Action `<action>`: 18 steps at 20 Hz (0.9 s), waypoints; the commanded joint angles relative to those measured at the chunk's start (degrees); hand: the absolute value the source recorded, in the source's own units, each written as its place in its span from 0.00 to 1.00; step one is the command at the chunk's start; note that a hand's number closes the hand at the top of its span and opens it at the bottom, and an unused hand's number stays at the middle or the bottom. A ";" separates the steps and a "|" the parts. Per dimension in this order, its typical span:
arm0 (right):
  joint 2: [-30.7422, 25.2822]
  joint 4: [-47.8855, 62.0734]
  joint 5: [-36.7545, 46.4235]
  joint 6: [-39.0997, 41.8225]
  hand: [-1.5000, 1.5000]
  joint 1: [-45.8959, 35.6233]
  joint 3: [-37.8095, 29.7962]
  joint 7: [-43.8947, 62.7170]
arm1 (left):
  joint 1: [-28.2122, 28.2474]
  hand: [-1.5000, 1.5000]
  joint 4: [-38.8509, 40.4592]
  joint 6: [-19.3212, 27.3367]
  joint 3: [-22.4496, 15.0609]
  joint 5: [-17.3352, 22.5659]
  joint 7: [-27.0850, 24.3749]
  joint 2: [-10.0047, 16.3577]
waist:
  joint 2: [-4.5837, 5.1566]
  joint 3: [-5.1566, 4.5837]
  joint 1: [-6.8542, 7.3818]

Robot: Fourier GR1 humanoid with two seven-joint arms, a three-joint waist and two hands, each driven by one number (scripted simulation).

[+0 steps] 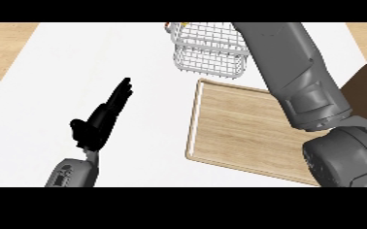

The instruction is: Pick the sweet potato from the tray and place it in the tiered basket

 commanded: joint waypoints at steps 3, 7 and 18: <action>1.19 5.13 -7.48 -0.16 1.00 -2.21 -8.13 8.25 | -0.09 0.50 -2.15 0.81 -1.33 -0.68 1.97 -1.28 | -0.18 0.05 0.20; 1.05 6.88 -11.12 0.97 0.00 -1.76 -11.34 8.84 | -0.99 0.50 2.36 -0.54 1.63 0.09 -1.20 0.65 | 0.01 0.00 -0.50; -4.89 2.39 -6.00 -18.04 0.00 -0.97 -8.99 6.09 | 0.10 0.50 -0.94 -0.13 2.39 0.56 1.15 0.79 | -0.45 0.00 -1.54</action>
